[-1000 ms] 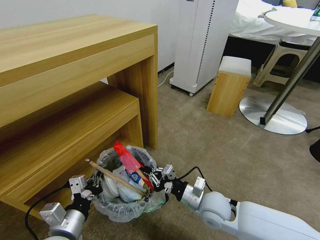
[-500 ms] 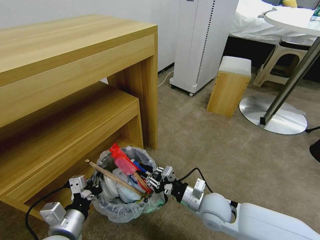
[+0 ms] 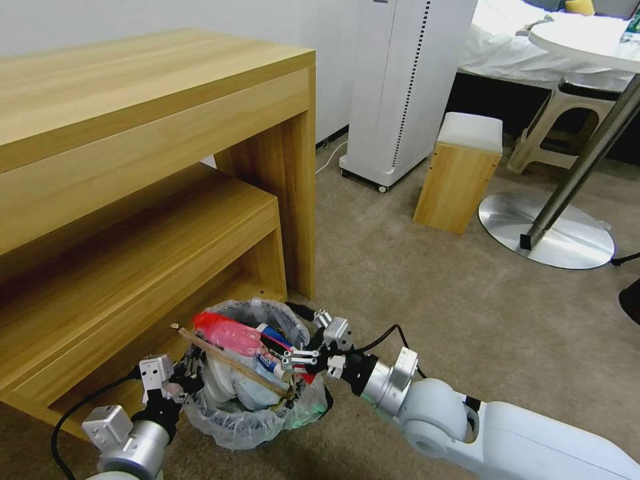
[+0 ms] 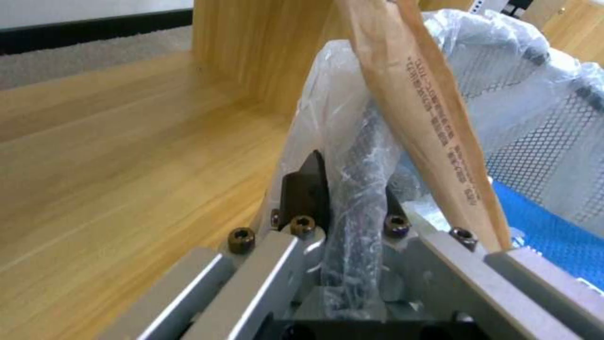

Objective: Pick up the trash bin and place the garbage on the floor into it.

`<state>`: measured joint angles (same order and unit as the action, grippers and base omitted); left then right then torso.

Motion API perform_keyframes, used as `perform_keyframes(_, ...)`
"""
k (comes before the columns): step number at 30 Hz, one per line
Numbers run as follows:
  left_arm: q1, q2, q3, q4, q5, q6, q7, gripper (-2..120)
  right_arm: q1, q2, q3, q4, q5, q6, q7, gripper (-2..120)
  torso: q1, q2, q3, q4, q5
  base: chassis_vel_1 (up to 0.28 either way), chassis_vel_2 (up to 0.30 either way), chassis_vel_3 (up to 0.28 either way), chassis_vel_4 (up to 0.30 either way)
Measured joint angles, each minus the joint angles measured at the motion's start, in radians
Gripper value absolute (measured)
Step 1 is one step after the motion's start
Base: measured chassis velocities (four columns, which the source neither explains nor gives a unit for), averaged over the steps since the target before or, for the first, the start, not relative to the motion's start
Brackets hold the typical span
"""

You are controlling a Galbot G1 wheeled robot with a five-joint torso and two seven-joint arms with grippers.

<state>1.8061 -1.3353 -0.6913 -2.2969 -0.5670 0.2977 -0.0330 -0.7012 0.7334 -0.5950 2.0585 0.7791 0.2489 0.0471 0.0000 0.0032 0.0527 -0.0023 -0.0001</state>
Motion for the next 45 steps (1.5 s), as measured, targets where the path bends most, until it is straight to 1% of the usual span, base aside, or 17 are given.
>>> perform_keyframes(3, 0.0, -0.001, 0.001, 0.0, 0.001, 0.001, -0.002, 2, -0.012, -0.005, 0.012, 0.007, -0.002, 0.0, -0.001, 100, 0.0, 0.0, 0.0, 0.0, 0.0, 0.0, 0.0, 0.0, 0.0)
perform_keyframes(10, 0.015, -0.008, 0.006, -0.005, 0.012, 0.001, -0.001, 2, -0.028, -0.006, 0.022, 0.008, -0.019, 0.003, 0.001, 100, 0.0, 0.0, 0.0, 0.0, 0.0, 0.0, 0.0, 0.0, 0.0)
perform_keyframes(18, 0.037, -0.018, 0.023, -0.031, 0.029, 0.001, 0.003, 2, -0.052, -0.006, 0.034, 0.004, -0.027, 0.004, 0.013, 100, 0.0, 0.0, 0.0, 0.0, 0.0001, 0.0, 0.0, 0.0, 0.0)
perform_keyframes(21, 0.036, -0.023, 0.025, -0.035, 0.031, 0.001, 0.003, 2, -0.052, -0.01, 0.012, 0.01, -0.01, -0.011, 0.03, 100, 0.0, 0.0, 0.0, 0.0, 0.0001, 0.0, 0.0, 0.0, 0.0)
perform_keyframes(23, 0.036, -0.029, 0.028, -0.04, 0.034, 0.001, 0.005, 2, -0.048, -0.012, -0.037, 0.004, 0.005, -0.023, 0.058, 100, 0.0, 0.0, 0.0, 0.0, 0.0, 0.0, 0.0, 0.0, 0.0)
perform_keyframes(24, 0.036, -0.029, 0.028, -0.04, 0.034, 0.001, 0.005, 2, -0.048, -0.012, -0.037, 0.004, 0.005, -0.023, 0.058, 100, 0.0, 0.0, 0.0, 0.0, 0.0, 0.0, 0.0, 0.0, 0.0)
perform_keyframes(29, 0.039, -0.033, 0.031, -0.052, 0.036, 0.002, 0.008, 2, -0.044, 0.014, -0.095, -0.038, -0.012, -0.023, 0.062, 100, 0.0, 0.0, 0.0, 0.0, 0.0, 0.0, 0.0, 0.0, 0.0)
perform_keyframes(34, 0.038, -0.025, 0.025, -0.053, 0.032, 0.002, 0.009, 2, -0.027, 0.023, -0.113, -0.05, -0.018, -0.023, 0.058, 100, 0.0, 0.0, 0.0, 0.0, 0.0, 0.0, 0.0, 0.0, 0.0)
perform_keyframes(40, 0.019, -0.024, 0.028, -0.038, 0.023, 0.001, 0.009, 2, -0.015, 0.025, -0.119, -0.032, -0.011, -0.026, 0.04, 100, 0.0, 0.0, 0.0, -0.0001, -0.0001, 0.0, 0.0, 0.0, 0.0)
perform_keyframes(44, 0.013, -0.022, 0.023, -0.035, 0.016, 0.002, 0.006, 2, -0.003, 0.025, -0.134, -0.012, 0.014, -0.031, 0.028, 100, 0.0, 0.0, 0.0, 0.0, 0.0, 0.0, 0.0, 0.0, 0.0)
perform_keyframes(45, 0.012, -0.014, 0.018, -0.032, 0.011, 0.003, 0.004, 2, 0.001, 0.024, -0.146, 0.006, 0.047, -0.033, 0.025, 100, 0.0, 0.0, 0.0, 0.0, -0.0001, 0.0, 0.0, 0.0, 0.0)
